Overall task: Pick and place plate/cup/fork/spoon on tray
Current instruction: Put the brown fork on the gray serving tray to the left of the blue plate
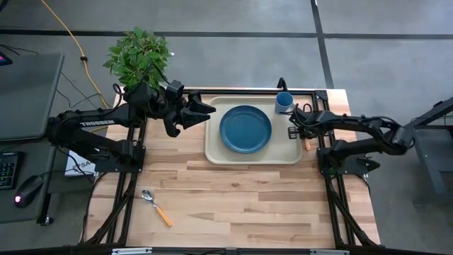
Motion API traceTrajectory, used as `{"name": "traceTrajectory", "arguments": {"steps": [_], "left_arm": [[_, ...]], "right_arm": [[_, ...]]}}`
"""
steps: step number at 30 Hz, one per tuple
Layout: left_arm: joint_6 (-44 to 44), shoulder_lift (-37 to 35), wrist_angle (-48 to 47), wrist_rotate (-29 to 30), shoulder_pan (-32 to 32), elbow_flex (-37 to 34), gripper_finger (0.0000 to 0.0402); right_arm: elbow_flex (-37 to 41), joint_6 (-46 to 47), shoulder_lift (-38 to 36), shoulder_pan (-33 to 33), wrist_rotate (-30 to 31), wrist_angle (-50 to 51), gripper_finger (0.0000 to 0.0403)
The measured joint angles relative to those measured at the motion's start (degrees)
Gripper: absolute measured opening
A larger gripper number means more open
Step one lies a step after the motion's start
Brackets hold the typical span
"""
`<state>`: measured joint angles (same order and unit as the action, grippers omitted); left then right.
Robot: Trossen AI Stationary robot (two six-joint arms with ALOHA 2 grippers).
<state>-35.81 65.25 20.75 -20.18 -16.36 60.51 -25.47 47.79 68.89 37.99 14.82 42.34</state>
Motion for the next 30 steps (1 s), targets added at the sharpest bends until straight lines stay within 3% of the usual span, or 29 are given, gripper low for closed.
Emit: {"name": "traceTrajectory", "arguments": {"steps": [12, 20, 27, 30], "left_arm": [[0.0, 0.0, 0.0, 0.0, 0.0, 0.0, 0.0181], [0.8, 0.0, 0.0, 0.0, 0.0, 0.0, 0.0181], [2.4, 0.0, -0.4, 0.2, 0.0, 0.0, 0.0181], [2.6, 0.0, -5.6, 5.3, 0.0, 0.0, 0.0181]], "right_arm": [[-2.0, 1.5, -11.9, 0.0, 4.1, 9.4, 0.0024], [-16.5, -3.1, -17.8, -0.3, 9.0, 13.3, 0.0022], [-27.8, -5.8, -18.2, -6.8, 5.8, 8.9, 0.0024], [-28.7, -5.1, -17.8, -11.4, 4.2, 5.1, 0.0024]]}}
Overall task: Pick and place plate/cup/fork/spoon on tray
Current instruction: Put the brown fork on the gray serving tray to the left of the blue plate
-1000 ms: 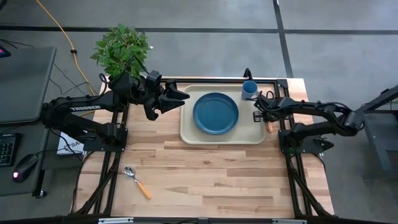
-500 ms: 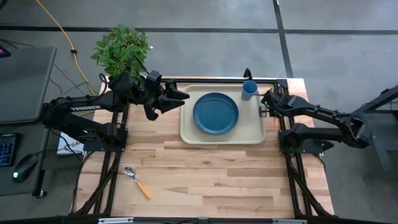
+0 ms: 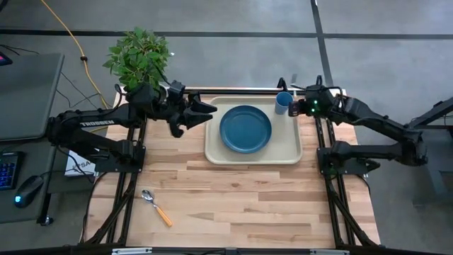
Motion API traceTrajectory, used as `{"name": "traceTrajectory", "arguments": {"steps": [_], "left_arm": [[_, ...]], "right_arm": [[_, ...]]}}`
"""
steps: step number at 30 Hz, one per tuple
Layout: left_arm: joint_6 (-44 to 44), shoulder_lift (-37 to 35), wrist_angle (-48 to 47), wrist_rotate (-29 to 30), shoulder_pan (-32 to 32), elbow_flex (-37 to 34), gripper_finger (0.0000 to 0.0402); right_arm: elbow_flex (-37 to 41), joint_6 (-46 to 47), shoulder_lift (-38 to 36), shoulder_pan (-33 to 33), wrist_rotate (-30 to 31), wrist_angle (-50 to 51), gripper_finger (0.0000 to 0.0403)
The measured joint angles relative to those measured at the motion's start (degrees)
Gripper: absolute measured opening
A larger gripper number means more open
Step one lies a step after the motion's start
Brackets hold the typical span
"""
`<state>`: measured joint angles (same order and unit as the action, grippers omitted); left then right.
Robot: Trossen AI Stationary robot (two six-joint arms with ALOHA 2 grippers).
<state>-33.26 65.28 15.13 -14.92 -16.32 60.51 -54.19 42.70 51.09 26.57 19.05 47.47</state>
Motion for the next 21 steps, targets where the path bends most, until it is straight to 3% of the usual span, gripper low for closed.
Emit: {"name": "traceTrajectory", "arguments": {"steps": [3, 5, 10, 16, 21], "left_arm": [[0.1, 1.1, -9.3, 8.6, -0.3, 0.0, 0.0181], [0.0, 3.3, -16.0, 11.3, -1.0, 0.0, 0.0175], [2.4, 13.8, -33.0, 8.9, -3.2, 4.2, 0.0127], [17.4, 29.9, -55.2, 9.6, -5.0, 13.7, 0.0016], [27.0, 41.3, -64.9, 14.6, -6.3, 19.0, 0.001]], "right_arm": [[0.0, 1.3, 0.0, -3.6, 0.0, -3.3, 0.0024], [0.0, 2.1, 0.0, -5.5, 0.0, -5.3, 0.0024], [0.0, 2.1, 0.0, -7.7, 0.0, -9.3, 0.0024], [0.0, 2.1, 0.0, -7.9, 0.0, -9.6, 0.0025], [0.0, 2.0, 0.0, -7.9, 0.0, -9.6, 0.0025]]}}
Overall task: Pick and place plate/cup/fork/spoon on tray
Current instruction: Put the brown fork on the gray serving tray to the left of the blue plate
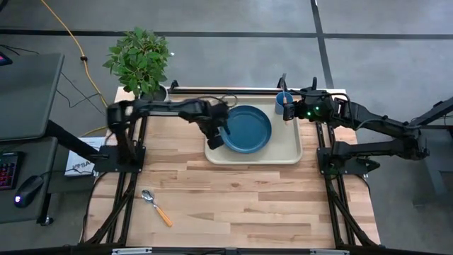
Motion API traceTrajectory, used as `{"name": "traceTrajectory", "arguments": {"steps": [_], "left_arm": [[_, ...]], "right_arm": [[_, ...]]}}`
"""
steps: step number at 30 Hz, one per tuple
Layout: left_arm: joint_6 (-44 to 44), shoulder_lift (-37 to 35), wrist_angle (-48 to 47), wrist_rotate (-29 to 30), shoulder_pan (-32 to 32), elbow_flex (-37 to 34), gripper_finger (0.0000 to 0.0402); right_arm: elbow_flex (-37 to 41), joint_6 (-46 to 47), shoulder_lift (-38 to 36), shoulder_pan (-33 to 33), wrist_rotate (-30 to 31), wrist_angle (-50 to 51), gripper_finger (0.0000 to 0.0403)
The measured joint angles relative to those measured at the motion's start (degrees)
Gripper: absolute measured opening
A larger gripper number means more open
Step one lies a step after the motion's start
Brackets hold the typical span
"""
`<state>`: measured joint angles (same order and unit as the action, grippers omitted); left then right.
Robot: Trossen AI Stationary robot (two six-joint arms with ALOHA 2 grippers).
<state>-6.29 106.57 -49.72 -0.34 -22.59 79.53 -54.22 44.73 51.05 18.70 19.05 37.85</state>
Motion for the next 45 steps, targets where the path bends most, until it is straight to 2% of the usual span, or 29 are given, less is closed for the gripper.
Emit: {"name": "traceTrajectory", "arguments": {"steps": [6, 15, 33, 45], "left_arm": [[5.6, 6.7, -1.0, 3.2, -1.5, 4.1, 0.0002], [14.2, 8.2, 0.1, 3.6, -2.9, 5.4, 0.0], [20.0, 10.2, -2.9, 3.4, -2.9, 5.4, 0.0], [20.0, 12.0, 1.0, 2.0, -1.5, 5.4, 0.0]], "right_arm": [[0.0, 0.0, 0.0, 0.0, 0.1, 0.0, 0.0025], [0.0, 0.0, 0.0, 0.0, 0.2, 0.0, 0.0026], [0.0, -0.2, 0.0, 0.0, 0.5, -1.5, 0.0026], [0.0, -0.2, 0.0, 0.0, 0.5, -2.6, 0.0026]]}}
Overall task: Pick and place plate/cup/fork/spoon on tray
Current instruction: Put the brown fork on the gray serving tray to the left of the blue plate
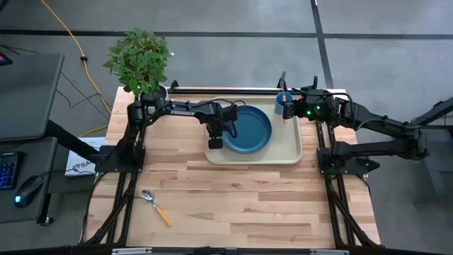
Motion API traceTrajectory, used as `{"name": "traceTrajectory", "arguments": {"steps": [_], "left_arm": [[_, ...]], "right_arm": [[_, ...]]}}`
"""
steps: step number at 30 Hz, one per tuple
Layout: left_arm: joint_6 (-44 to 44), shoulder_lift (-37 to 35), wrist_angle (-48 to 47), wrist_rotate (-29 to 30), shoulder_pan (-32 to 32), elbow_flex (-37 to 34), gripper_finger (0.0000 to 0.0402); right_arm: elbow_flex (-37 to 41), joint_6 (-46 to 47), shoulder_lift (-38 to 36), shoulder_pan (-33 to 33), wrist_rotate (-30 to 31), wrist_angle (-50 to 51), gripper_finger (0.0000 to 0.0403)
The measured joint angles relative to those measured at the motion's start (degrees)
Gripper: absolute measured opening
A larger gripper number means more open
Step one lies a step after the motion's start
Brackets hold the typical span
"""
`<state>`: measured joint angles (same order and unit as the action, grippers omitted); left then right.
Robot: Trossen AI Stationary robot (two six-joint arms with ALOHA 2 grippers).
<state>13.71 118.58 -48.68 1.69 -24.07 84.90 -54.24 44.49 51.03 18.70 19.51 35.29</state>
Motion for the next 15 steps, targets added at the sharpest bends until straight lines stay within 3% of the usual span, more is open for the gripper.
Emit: {"name": "traceTrajectory", "arguments": {"steps": [15], "left_arm": [[1.5, -0.3, 10.0, -1.7, 2.8, 0.0, 0.0]], "right_arm": [[0.0, -1.0, 0.0, 0.0, 0.0, 0.0, 0.0026]]}}
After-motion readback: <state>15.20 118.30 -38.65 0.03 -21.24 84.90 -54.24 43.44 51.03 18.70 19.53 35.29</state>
